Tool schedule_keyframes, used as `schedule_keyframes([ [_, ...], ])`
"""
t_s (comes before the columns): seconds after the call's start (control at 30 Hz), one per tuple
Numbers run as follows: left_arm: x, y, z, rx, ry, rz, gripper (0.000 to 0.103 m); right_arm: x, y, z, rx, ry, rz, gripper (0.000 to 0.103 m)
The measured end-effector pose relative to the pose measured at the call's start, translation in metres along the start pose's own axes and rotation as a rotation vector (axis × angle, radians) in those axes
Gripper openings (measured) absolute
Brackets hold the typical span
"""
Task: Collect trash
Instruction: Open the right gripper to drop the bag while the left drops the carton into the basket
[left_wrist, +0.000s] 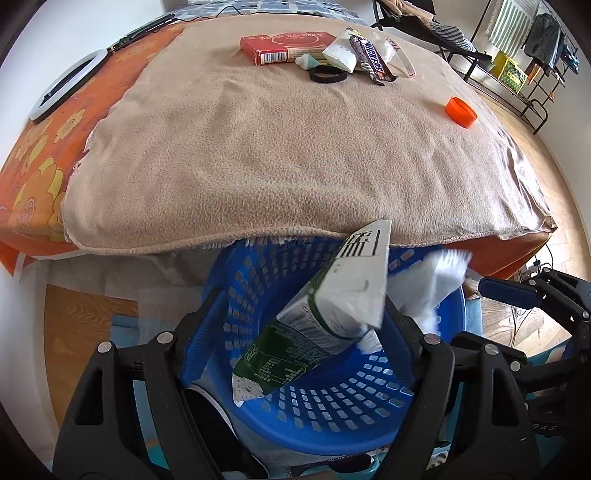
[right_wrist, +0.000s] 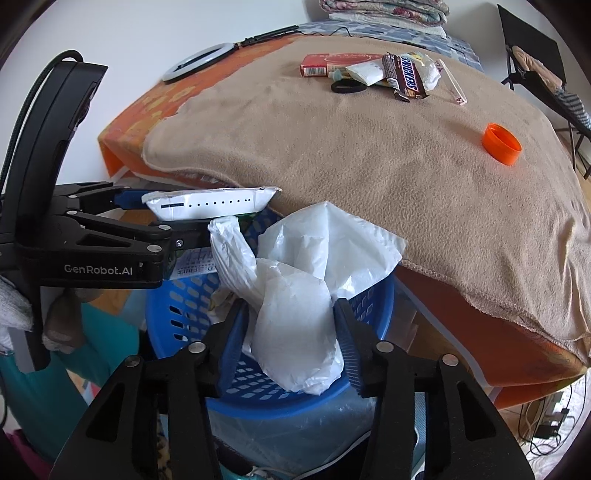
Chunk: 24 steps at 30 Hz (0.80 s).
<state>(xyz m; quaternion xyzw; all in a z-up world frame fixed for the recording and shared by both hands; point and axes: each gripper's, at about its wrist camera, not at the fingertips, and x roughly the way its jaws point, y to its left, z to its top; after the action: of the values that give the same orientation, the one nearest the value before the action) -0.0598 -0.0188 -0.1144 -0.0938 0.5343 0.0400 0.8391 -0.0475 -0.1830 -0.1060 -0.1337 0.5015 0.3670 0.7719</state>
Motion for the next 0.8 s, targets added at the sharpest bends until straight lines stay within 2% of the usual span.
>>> schedule_keyframes([
  [0.53, -0.018, -0.008, -0.002, 0.013, -0.011, -0.094, 0.081, -0.008, -0.018, 0.006, 0.080, -0.025, -0.004, 0.054],
  [0.8, -0.032, 0.021, 0.013, -0.113, -0.082, -0.095, 0.081, -0.010, -0.026, 0.008, 0.113, -0.032, -0.008, 0.054],
])
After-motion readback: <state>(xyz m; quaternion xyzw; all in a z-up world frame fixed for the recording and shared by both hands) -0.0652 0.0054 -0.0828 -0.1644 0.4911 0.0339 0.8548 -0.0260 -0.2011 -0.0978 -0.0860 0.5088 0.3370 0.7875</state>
